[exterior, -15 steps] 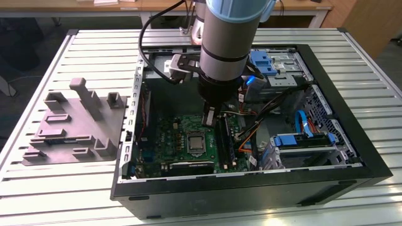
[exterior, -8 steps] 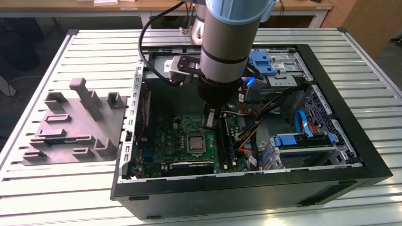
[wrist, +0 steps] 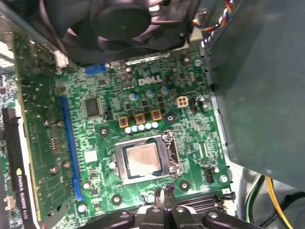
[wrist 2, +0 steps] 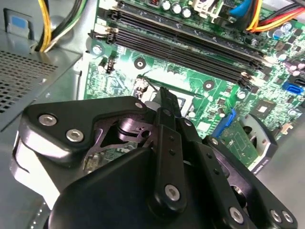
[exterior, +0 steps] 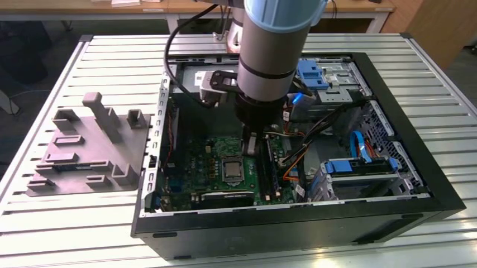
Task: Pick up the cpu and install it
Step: 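Install the first cpu locking lever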
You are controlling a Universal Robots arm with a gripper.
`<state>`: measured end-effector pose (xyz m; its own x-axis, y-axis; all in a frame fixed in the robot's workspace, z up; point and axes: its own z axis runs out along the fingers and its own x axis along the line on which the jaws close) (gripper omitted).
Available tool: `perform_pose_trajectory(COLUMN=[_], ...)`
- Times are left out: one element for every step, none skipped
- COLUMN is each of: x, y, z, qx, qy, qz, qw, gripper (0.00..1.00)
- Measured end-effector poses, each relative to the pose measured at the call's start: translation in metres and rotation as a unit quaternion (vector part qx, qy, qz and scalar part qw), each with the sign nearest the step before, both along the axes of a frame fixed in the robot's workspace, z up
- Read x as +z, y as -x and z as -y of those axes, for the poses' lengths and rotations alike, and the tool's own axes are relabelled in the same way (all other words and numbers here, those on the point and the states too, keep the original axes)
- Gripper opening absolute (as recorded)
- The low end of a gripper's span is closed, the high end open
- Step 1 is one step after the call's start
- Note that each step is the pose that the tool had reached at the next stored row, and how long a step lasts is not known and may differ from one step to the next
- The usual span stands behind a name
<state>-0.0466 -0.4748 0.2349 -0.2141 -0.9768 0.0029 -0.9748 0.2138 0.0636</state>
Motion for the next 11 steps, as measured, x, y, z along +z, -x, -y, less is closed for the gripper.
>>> perform_pose_trajectory(x=[-0.0001,-0.0002,-0.0004,-0.0008,-0.001,-0.0011,-0.0013,-0.0016,-0.002,-0.0024,-0.0029], y=[0.0,0.0,0.0,0.0,0.0001,0.0001,0.0,0.0,0.0,0.0,0.0], z=[0.0009,0.0017,0.0027,0.0036,0.004,0.0041,0.0041,0.0042,0.0042,0.0042,0.0042], qx=[0.001,0.002,0.004,0.005,0.008,0.012,0.017,0.026,0.035,0.044,0.053], qy=[0.0002,0.0007,0.0009,0.0008,0.0008,0.0008,0.0009,0.0008,0.0008,0.0008,0.0008], qz=[0.0,0.0,0.0,0.0,0.0,0.0,0.0,0.0001,0.0,0.0001,0.0001], qw=[1.0,1.0,1.0,1.0,1.0,0.9999,0.9999,0.9997,0.9994,0.999,0.9986], gripper=[0.11,0.11,0.11,0.11,0.11,0.11,0.11,0.11,0.11,0.11,0.11])
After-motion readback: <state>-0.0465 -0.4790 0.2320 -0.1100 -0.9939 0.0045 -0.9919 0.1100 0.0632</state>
